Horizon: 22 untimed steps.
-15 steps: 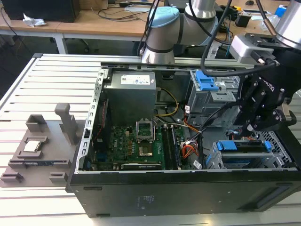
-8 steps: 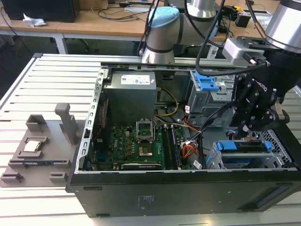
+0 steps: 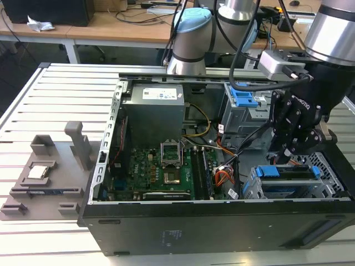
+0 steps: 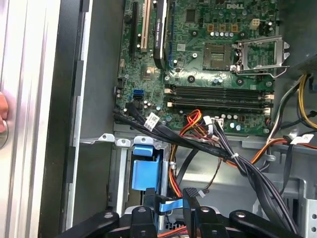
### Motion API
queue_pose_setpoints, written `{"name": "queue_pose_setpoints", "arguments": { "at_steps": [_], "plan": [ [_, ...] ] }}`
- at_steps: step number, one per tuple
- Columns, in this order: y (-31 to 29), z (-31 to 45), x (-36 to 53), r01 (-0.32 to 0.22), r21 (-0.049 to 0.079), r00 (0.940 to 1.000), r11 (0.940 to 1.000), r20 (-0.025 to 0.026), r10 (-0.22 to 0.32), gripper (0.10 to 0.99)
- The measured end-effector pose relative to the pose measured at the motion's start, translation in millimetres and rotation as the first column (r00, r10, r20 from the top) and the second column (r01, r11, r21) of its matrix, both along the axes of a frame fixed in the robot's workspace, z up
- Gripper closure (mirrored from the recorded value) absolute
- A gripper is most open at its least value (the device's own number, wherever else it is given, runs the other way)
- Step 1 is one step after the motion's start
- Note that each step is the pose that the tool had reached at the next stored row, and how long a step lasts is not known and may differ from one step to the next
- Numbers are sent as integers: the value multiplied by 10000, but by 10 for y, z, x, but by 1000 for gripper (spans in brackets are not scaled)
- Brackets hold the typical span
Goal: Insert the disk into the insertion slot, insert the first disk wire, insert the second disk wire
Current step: 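Insert the second disk wire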
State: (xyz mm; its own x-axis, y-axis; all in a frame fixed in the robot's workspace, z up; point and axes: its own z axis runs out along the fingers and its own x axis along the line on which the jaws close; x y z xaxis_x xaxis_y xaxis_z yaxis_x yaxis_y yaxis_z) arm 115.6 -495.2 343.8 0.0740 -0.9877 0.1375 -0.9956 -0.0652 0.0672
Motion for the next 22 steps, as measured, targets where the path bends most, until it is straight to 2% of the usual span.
{"name": "queue_pose_setpoints", "arguments": {
  "at_steps": [1,4,11,14,22],
  "plan": [
    [0,-13,0,-45,-124,10000,9999,-1,45,725],
    [0,-28,0,-63,-297,10000,9995,-1,63,725],
    [0,-28,0,-63,-310,10000,9995,-1,63,737],
    [0,-28,0,-63,-314,10000,9995,-1,63,929],
    [0,-28,4,-63,-323,10000,9995,-1,63,937]
  ]
}}
